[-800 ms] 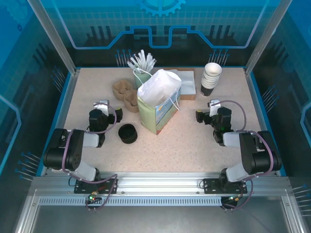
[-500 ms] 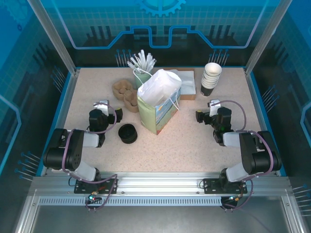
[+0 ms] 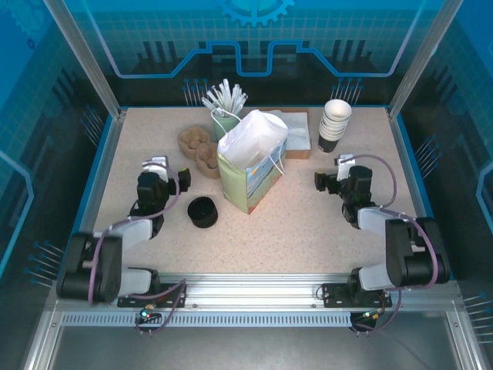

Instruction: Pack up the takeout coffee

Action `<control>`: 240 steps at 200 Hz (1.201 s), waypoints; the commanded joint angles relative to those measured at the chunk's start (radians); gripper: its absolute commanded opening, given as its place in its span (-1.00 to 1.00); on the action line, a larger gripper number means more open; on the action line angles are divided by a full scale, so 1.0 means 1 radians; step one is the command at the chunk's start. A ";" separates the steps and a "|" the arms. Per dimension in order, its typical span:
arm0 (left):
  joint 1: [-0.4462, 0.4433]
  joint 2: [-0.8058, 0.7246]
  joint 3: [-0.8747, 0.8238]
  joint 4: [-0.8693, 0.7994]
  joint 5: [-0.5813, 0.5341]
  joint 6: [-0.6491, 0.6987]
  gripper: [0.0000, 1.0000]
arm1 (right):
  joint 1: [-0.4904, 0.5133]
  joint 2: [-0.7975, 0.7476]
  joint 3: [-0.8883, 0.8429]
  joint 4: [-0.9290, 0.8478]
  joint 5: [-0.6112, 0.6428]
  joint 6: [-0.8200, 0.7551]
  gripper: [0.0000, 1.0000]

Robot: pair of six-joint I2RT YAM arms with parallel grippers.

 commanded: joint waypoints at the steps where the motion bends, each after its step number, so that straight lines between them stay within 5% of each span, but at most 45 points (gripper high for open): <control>1: -0.004 -0.201 0.117 -0.399 -0.228 -0.150 0.98 | -0.021 -0.117 0.077 -0.230 0.078 0.067 0.99; 49: -0.003 -0.365 0.437 -0.974 -0.284 -0.347 0.98 | -0.123 -0.281 0.338 -0.806 0.079 0.398 1.00; 113: 0.005 -0.294 0.751 -1.397 -0.033 -0.304 0.98 | -0.158 0.014 0.900 -1.242 -0.102 0.462 1.00; 178: 0.005 -0.160 0.904 -1.522 0.162 -0.304 0.98 | -0.142 0.425 1.399 -1.419 -0.115 0.490 0.66; 206: 0.005 -0.113 0.936 -1.539 0.176 -0.302 0.98 | -0.129 0.558 1.566 -1.489 -0.066 0.486 0.62; 240: 0.005 -0.084 0.941 -1.526 0.184 -0.287 0.98 | -0.129 0.675 1.728 -1.539 -0.075 0.460 0.30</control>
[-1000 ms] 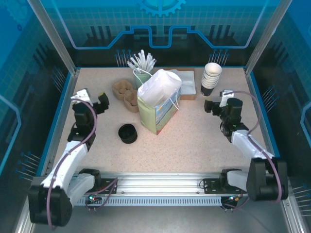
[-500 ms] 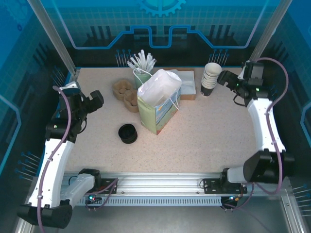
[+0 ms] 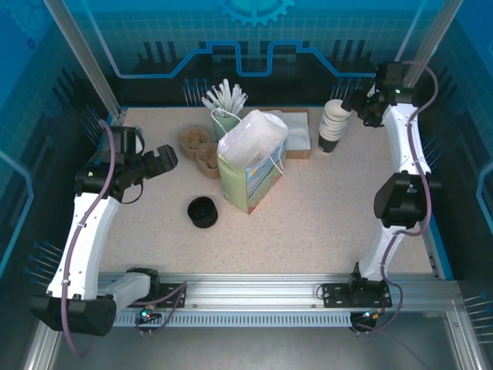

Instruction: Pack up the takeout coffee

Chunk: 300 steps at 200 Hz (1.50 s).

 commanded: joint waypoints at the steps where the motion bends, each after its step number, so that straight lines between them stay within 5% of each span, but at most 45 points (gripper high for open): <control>1: 0.004 0.016 0.035 -0.023 0.039 0.015 0.98 | 0.010 0.067 0.118 -0.095 0.006 -0.011 0.29; 182: 0.004 0.059 0.031 -0.003 0.039 0.010 0.98 | 0.011 0.237 0.282 -0.127 -0.014 -0.046 -0.37; 258: 0.004 0.056 0.035 -0.015 0.039 0.009 0.98 | 0.016 0.217 0.297 -0.146 -0.007 -0.059 -1.00; 300: 0.004 0.050 0.046 -0.033 0.042 0.010 0.98 | 0.022 0.161 0.298 -0.160 -0.017 -0.065 -1.00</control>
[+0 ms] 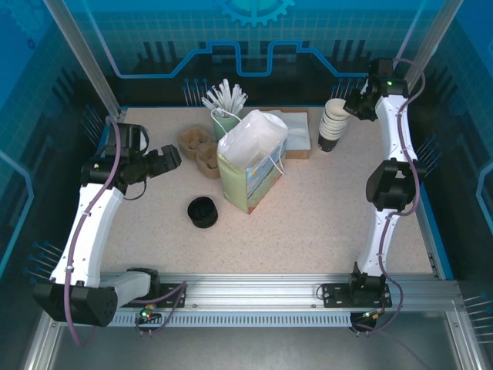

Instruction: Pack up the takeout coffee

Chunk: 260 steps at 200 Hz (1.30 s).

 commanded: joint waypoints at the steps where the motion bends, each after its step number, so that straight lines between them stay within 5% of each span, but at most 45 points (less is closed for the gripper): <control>1: 0.004 -0.006 0.038 -0.029 0.018 0.010 0.98 | 0.016 -0.065 0.032 -0.039 -0.012 -0.012 -1.00; 151: 0.004 -0.109 0.075 -0.093 0.090 0.026 0.98 | 0.023 -0.418 -0.032 -0.108 -0.054 -0.011 -1.00; 260: -0.004 -0.212 -0.044 -0.060 0.220 -0.027 0.97 | 0.103 -0.928 -0.708 0.028 -0.126 0.019 -1.00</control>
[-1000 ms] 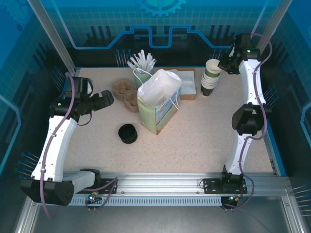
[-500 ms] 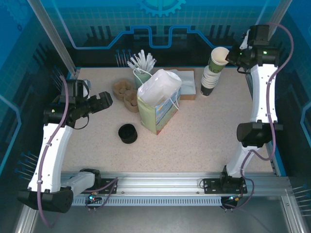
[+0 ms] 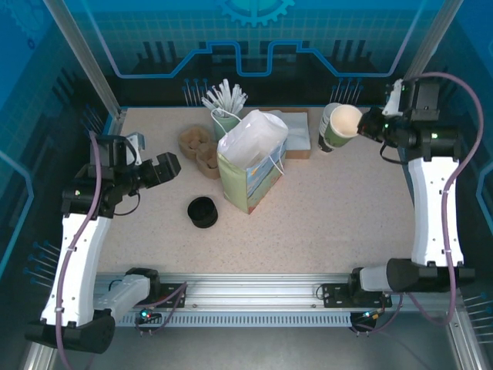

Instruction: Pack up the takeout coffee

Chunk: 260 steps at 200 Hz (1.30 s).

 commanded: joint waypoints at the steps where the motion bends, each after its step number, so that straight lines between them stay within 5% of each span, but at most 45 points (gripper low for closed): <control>1: -0.003 -0.029 -0.037 -0.001 0.052 -0.024 0.97 | 0.040 -0.065 -0.125 0.047 -0.050 0.019 -1.00; 144: -0.011 -0.119 -0.369 0.148 0.125 -0.124 0.94 | 0.472 -0.418 -0.934 0.480 -0.021 0.156 -1.00; 260: -0.022 -0.071 -0.536 0.269 0.117 -0.164 0.88 | 0.806 -0.240 -1.007 0.694 0.135 0.220 -1.00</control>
